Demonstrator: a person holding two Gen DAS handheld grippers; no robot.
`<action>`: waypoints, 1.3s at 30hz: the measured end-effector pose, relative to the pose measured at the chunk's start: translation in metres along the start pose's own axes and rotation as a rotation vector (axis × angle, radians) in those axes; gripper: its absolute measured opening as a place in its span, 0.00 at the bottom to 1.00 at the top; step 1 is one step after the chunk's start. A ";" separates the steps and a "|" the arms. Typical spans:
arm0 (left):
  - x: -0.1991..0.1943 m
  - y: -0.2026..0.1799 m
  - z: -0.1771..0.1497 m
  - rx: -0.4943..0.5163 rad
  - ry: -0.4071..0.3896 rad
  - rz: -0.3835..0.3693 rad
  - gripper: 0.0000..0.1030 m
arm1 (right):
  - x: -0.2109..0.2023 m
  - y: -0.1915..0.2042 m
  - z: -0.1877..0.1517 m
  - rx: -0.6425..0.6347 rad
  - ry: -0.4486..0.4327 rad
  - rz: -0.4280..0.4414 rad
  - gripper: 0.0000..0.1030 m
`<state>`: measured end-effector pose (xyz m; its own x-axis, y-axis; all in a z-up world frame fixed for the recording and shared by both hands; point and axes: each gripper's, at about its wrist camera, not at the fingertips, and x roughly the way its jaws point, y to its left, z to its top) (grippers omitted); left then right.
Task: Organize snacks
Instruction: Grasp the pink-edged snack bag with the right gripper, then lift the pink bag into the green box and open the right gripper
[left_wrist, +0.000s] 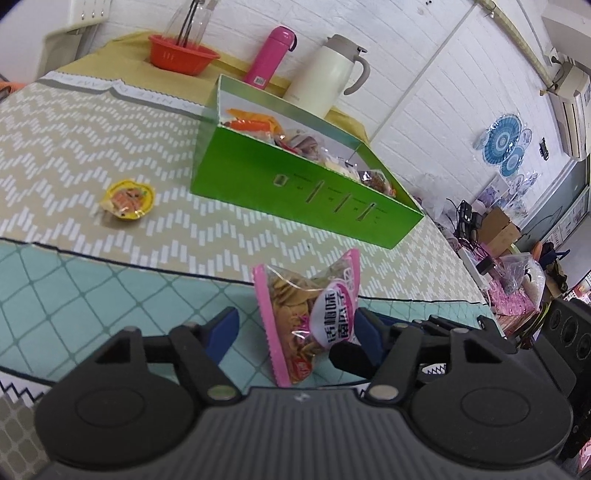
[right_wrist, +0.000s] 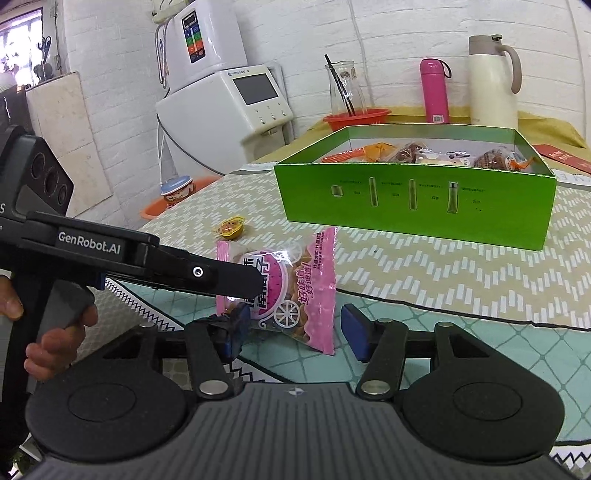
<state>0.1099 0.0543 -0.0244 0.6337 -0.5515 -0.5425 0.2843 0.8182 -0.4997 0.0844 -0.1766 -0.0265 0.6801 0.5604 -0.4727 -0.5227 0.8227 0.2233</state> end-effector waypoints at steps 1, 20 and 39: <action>0.002 0.001 0.000 -0.002 0.004 0.001 0.64 | 0.001 0.000 0.000 0.003 0.002 0.005 0.90; -0.009 -0.031 0.030 0.075 -0.088 -0.057 0.24 | -0.015 0.003 0.024 -0.023 -0.086 -0.016 0.57; 0.042 -0.026 0.145 0.127 -0.123 -0.073 0.25 | 0.032 -0.036 0.106 0.064 -0.226 -0.127 0.59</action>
<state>0.2337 0.0331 0.0635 0.6887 -0.5927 -0.4176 0.4167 0.7949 -0.4410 0.1795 -0.1785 0.0404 0.8394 0.4537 -0.2993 -0.3973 0.8880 0.2317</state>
